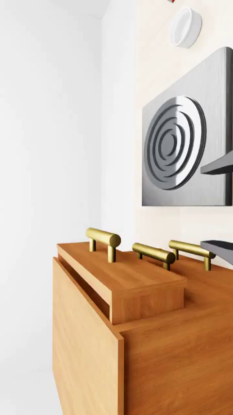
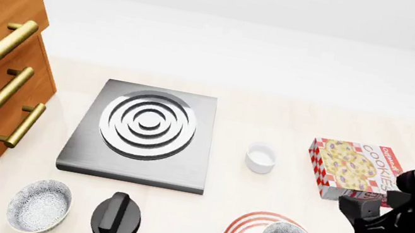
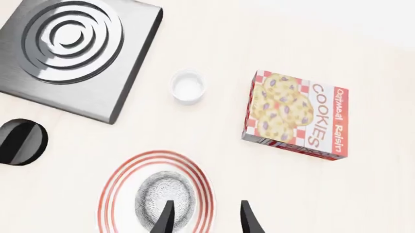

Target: Pick the akita bowl between the plate and the ramekin and place it on the plate.

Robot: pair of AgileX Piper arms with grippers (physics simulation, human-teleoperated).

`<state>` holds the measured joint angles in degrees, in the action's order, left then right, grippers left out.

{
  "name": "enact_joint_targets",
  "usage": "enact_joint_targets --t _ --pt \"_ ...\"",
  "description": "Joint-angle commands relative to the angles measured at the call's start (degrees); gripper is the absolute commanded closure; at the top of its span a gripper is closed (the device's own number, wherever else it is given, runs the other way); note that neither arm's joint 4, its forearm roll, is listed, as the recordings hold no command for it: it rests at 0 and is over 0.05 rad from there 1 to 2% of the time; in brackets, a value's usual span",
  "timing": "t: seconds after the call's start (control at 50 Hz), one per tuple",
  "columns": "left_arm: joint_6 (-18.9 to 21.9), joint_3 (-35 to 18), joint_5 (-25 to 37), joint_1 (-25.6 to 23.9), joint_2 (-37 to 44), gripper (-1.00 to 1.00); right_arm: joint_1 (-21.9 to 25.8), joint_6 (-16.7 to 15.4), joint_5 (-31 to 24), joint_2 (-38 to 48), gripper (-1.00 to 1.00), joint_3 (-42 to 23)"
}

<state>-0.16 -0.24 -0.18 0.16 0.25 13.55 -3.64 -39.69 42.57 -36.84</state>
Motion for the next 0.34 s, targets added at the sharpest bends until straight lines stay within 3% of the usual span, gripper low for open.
enact_joint_targets --t 0.02,0.34 --pt "0.0 0.0 0.0 0.0 0.0 -1.0 -2.4 -0.8 -6.6 -5.8 -1.0 -4.7" --pt "0.0 0.0 0.0 0.0 0.0 -1.0 -2.7 -0.6 -5.2 -5.5 -1.0 -3.5"
